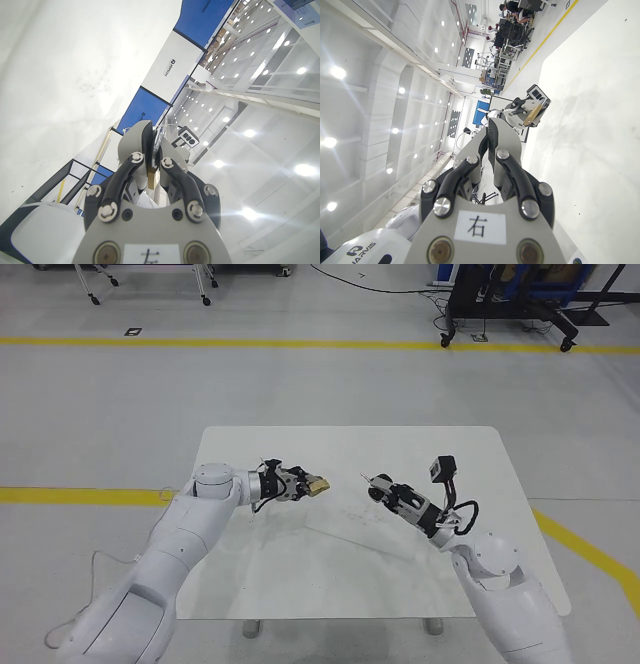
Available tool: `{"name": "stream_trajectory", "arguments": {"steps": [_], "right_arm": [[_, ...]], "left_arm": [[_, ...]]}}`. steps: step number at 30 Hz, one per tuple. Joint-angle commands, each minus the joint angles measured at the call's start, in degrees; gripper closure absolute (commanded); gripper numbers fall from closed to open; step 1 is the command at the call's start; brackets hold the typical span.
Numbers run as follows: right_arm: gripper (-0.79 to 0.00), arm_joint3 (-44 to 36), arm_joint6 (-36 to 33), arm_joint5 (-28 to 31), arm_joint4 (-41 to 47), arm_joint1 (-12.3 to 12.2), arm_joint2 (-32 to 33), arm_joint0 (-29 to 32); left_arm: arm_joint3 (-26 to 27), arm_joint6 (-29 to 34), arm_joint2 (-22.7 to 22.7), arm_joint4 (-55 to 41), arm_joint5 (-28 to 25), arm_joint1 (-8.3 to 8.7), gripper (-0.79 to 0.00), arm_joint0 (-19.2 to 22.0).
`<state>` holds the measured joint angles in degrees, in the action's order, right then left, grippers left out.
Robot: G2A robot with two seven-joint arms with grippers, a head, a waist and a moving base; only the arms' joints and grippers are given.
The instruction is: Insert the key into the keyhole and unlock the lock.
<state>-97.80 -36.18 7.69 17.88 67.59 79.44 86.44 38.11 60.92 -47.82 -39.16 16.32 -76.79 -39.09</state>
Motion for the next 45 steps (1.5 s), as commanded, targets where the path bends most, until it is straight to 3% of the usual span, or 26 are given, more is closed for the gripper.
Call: {"name": "stream_trajectory", "arguments": {"steps": [1,6,12,18,25,45], "right_arm": [[0.000,0.21,0.05,0.20,0.00,0.02,-0.09,-0.11],[0.000,0.43,0.15,-0.14,-0.14,0.02,-0.25,0.02],[0.000,0.97,2.12,-8.37,-7.56,0.27,-5.63,-1.51],[0.000,0.30,5.42,-11.85,-9.13,0.49,-7.37,-1.18],[0.000,2.70,6.95,-14.56,-8.54,1.00,-9.91,-2.90],[0.000,4.59,9.60,-15.28,-6.74,1.71,-12.22,-5.27]], "left_arm": [[0.02,-0.02,0.00,0.03,-0.02,0.00,0.000,0.00],[0.14,-0.40,0.04,0.11,-0.12,-0.01,0.000,-0.24],[5.00,-8.01,1.00,4.32,0.72,-0.06,0.000,-2.15],[8.23,-12.17,0.26,5.41,-1.19,-0.05,0.000,-3.43],[9.67,-11.58,-0.96,5.80,-1.32,0.32,0.000,-4.59],[13.29,-10.13,-1.95,10.10,-2.90,0.84,0.000,-6.25]]}}
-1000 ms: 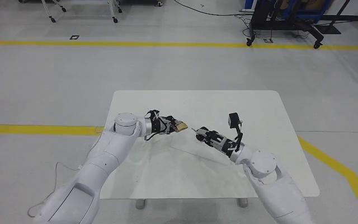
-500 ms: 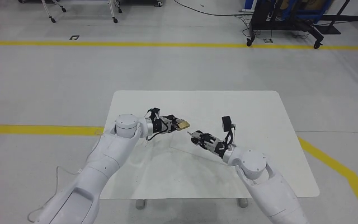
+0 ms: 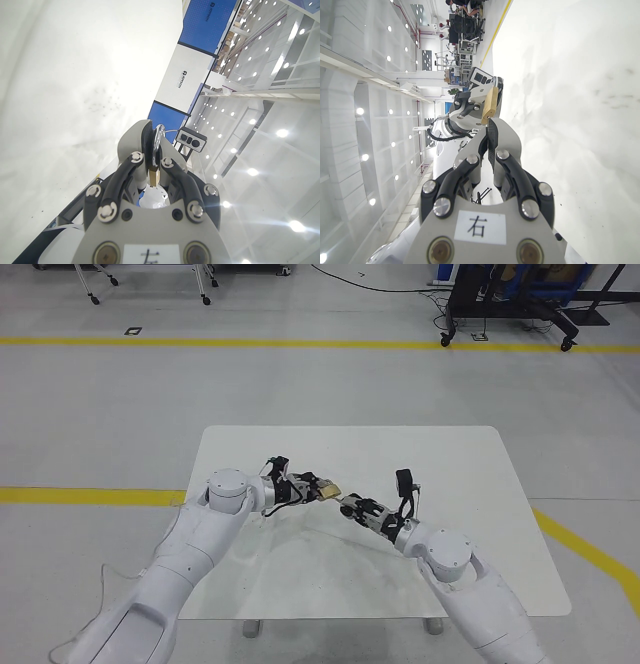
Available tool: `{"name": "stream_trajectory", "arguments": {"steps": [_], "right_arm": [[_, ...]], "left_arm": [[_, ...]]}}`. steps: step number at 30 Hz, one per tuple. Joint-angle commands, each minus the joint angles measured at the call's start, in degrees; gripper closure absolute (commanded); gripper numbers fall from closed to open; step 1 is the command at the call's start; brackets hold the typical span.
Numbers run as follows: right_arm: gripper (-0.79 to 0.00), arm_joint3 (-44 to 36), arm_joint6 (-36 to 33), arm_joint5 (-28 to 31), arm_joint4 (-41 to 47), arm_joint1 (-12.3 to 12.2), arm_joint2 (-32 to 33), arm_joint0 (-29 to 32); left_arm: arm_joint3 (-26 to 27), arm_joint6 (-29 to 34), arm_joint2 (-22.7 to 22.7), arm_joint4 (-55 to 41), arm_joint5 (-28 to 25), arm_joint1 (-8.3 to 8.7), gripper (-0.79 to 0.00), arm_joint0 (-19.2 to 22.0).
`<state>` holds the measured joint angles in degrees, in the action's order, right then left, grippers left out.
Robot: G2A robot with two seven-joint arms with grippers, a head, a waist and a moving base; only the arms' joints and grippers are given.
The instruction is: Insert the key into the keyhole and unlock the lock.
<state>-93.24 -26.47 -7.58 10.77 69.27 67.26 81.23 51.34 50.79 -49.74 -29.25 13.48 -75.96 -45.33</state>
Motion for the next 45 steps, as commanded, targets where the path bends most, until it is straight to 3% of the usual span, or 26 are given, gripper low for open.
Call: {"name": "stream_trajectory", "arguments": {"steps": [1,16,24,45], "right_arm": [[0.000,0.08,-0.04,0.00,0.52,0.04,0.01,-0.11],[0.000,-2.38,9.99,0.48,-2.35,0.61,-0.86,2.08],[0.000,-2.76,11.52,0.37,-1.31,1.04,-1.61,2.19],[0.000,-0.70,16.38,-0.82,-0.69,2.42,-3.74,0.15]], "left_arm": [[0.18,0.04,-0.03,0.41,-0.18,0.01,0.000,-0.05],[1.70,-4.33,-2.04,-0.05,-1.82,-0.05,0.000,-1.68],[4.18,-7.28,-3.05,1.94,-3.23,0.23,0.000,-3.14],[5.69,-7.34,-4.08,3.22,-1.65,0.23,0.000,-4.14]]}}
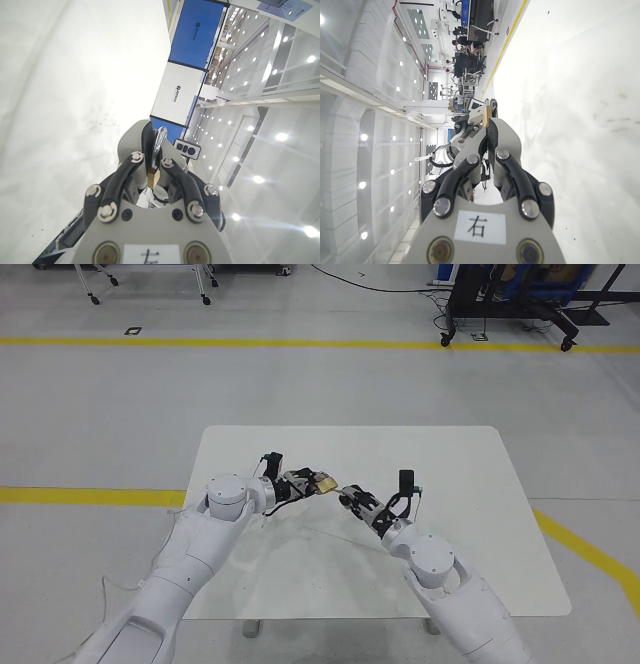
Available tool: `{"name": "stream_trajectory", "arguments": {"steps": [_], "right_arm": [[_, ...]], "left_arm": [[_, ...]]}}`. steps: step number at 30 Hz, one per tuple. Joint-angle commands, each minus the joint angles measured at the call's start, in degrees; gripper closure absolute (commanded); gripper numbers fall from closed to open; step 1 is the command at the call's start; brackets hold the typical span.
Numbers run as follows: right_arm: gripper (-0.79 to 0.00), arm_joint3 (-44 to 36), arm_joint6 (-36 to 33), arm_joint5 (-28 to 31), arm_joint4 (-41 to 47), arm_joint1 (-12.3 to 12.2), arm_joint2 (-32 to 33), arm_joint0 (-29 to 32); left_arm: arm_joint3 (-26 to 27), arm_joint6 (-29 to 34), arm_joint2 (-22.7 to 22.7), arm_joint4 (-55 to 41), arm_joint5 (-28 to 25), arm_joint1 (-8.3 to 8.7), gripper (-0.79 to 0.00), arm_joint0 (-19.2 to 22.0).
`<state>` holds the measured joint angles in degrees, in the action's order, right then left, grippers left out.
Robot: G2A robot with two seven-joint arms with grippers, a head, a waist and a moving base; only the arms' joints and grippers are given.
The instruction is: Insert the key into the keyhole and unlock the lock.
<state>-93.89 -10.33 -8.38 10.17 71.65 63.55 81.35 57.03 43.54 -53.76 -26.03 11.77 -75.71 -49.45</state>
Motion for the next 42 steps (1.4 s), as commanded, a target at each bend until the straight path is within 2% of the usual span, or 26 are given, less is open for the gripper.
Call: {"name": "stream_trajectory", "arguments": {"steps": [1,13,27,42], "right_arm": [[0.000,-0.09,0.52,-0.01,-0.26,0.08,-0.04,0.05],[0.000,-1.93,5.03,-0.47,-5.54,0.81,-3.03,0.99],[0.000,-3.46,4.34,-0.33,-8.70,1.17,-4.27,2.14],[0.000,-3.98,6.55,-1.47,-8.39,1.50,-2.26,3.14]], "left_arm": [[0.04,-0.12,-0.08,0.03,0.09,-0.02,0.000,-0.04],[0.25,-0.61,-0.75,0.05,0.35,-0.13,0.000,-0.36],[0.54,-0.87,-1.38,0.13,0.67,-0.24,0.000,-0.70],[1.48,-1.29,-2.01,1.41,-0.14,-0.18,0.000,-1.28]]}}
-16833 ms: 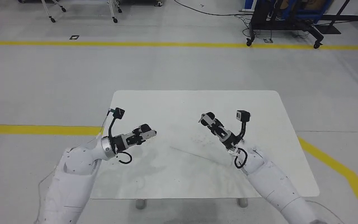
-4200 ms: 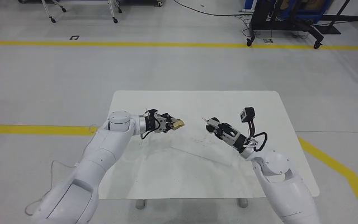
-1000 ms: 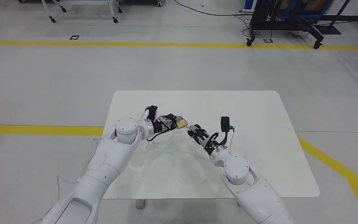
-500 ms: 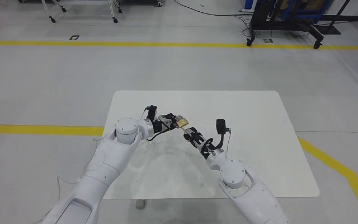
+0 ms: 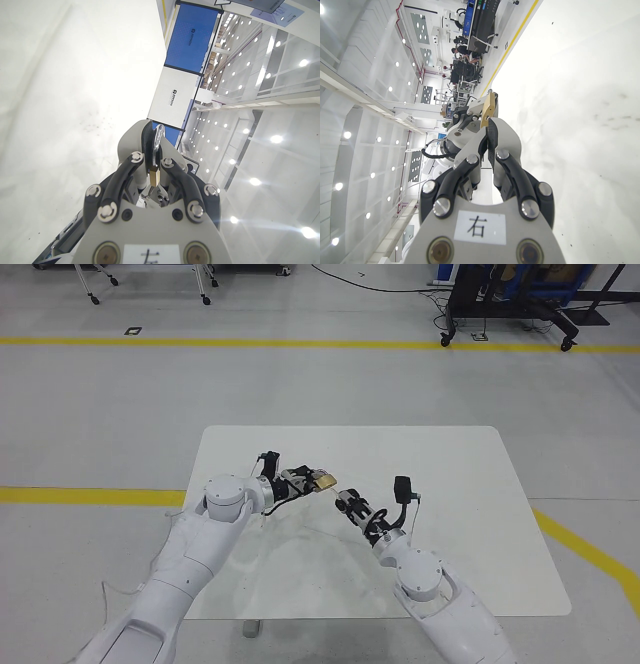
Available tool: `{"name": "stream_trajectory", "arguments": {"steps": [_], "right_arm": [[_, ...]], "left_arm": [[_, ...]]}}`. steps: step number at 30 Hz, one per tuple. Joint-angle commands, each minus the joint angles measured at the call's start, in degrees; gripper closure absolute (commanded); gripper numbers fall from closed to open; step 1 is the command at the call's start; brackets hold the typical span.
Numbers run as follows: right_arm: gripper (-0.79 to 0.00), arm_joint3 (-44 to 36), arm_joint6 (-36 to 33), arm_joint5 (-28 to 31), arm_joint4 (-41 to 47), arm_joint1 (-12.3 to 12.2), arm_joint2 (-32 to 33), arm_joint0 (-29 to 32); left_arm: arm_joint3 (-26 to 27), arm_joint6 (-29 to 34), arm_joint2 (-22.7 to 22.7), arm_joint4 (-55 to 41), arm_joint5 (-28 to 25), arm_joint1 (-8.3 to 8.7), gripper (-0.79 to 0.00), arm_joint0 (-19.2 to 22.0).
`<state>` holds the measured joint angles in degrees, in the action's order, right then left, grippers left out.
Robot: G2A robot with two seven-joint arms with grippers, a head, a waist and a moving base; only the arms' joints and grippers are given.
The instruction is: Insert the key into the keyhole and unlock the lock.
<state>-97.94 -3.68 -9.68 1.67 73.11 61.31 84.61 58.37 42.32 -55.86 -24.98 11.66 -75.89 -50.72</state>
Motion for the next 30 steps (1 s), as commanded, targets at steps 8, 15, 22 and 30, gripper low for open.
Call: {"name": "stream_trajectory", "arguments": {"steps": [8,15,22,30], "right_arm": [[0.000,0.93,0.14,-0.77,0.39,0.53,-0.37,-1.34],[0.000,1.74,0.90,-1.22,0.23,0.97,-0.84,-2.03],[0.000,0.19,2.09,1.05,-1.24,0.92,0.49,-0.83],[0.000,-0.70,7.36,1.66,-15.20,0.75,-0.54,-0.23]], "left_arm": [[0.59,-0.09,0.02,0.97,0.05,-0.04,0.000,-0.24],[0.81,-0.12,0.22,1.93,0.18,-0.09,0.000,-0.32],[0.69,-0.51,0.05,1.79,0.51,-0.20,0.000,-0.35],[0.34,0.89,0.23,2.17,1.34,-0.26,0.000,-0.04]]}}
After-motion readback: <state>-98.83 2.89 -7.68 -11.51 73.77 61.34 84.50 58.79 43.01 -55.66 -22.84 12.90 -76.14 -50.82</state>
